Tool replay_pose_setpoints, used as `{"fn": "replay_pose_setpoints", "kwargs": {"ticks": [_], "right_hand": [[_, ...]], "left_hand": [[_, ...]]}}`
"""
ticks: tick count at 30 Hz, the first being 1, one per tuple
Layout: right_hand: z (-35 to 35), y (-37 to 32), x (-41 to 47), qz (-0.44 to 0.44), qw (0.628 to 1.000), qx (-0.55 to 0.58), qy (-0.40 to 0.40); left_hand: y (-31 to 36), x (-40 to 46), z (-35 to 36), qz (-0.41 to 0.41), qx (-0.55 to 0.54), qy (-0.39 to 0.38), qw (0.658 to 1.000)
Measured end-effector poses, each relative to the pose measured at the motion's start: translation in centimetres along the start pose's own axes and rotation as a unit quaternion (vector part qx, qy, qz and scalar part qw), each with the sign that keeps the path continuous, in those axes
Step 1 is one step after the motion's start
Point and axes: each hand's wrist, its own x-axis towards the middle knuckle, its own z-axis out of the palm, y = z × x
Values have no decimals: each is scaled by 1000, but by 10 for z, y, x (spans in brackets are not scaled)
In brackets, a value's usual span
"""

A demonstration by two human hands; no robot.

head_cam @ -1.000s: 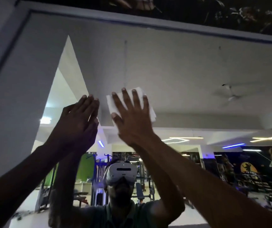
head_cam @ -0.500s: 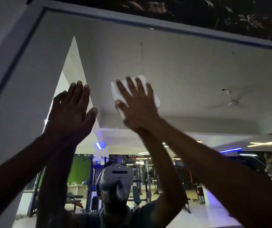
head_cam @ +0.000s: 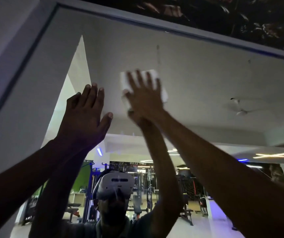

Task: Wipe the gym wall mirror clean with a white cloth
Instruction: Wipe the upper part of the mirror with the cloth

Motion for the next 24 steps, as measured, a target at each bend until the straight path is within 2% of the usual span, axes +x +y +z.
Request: {"fn": "replay_pose_setpoints", "kwargs": {"ticks": [2,4,9,11,13,15,19,21,22,24], "right_hand": [[-2,-13,-6,-102,995,12,-14],[-6,14,-2,-117,993,8,-13],[-12,150,24,122,992,-20,3],[-13,163,34,186,983,-6,10],[-12,133,54,226,974,17,5],[-11,80,68,192,981,14,-2],[-9,-9,70,13,999,25,-26],[-10,0,67,-53,998,13,-38],[-10,19,64,-52,998,9,-38],[-11,68,48,10,1000,-3,-20]], "left_hand": [[-2,0,-1,4,-10,-5,1000],[-3,0,1,5,-12,-6,1000],[-4,-1,7,1,-11,5,1000],[-1,-2,11,-2,-13,7,1000],[-3,-2,13,-9,-12,7,1000],[-5,-2,14,-5,-17,9,1000],[-9,-2,15,3,-22,12,1000],[-10,-2,15,2,-24,6,1000],[-10,-1,15,2,-24,6,1000],[-11,-2,15,2,-26,3,1000]]}}
